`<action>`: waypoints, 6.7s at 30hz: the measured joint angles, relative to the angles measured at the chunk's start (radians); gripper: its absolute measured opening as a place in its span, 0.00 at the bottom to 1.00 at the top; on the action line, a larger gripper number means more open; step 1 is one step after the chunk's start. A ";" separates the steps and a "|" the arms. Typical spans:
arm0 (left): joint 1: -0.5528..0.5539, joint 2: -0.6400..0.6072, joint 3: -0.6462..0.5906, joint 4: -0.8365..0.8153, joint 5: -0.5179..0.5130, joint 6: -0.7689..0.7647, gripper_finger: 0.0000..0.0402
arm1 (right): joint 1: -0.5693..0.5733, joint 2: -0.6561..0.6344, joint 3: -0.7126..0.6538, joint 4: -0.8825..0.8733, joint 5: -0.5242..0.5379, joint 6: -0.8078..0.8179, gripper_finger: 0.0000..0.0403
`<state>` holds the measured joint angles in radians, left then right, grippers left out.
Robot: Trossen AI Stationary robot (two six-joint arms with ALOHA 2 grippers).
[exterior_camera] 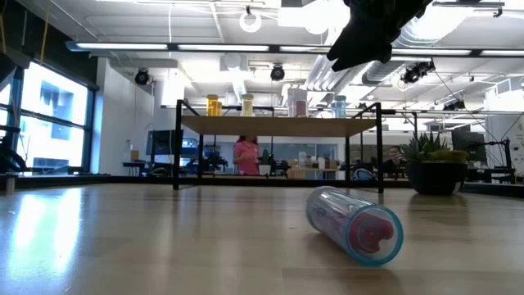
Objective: Pick and place medicine bottles onto shelf by color
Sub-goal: Put the orange pill bottle on the shelf aligned with the other orange pill bottles
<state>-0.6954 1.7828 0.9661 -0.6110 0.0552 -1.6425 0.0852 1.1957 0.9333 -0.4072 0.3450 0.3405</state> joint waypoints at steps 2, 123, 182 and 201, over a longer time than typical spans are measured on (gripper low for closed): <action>0.009 -0.007 -0.002 0.000 0.000 0.035 0.22 | 0.000 0.000 0.000 0.000 0.000 0.000 0.47; 0.950 -0.360 -0.003 0.697 -0.221 1.654 0.24 | -0.347 0.241 0.198 0.385 -0.629 -0.426 0.27; 0.937 -0.783 -0.469 0.627 -0.274 1.390 0.50 | -0.374 0.398 0.489 0.341 -0.578 -0.454 0.27; 0.804 -0.794 -0.494 0.448 -0.513 1.313 0.50 | -0.410 0.756 0.847 0.095 -0.580 -0.545 0.27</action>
<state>0.1085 0.9887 0.4721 -0.1631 -0.4579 -0.3295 -0.3248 1.9522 1.7801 -0.3123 -0.2347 -0.2048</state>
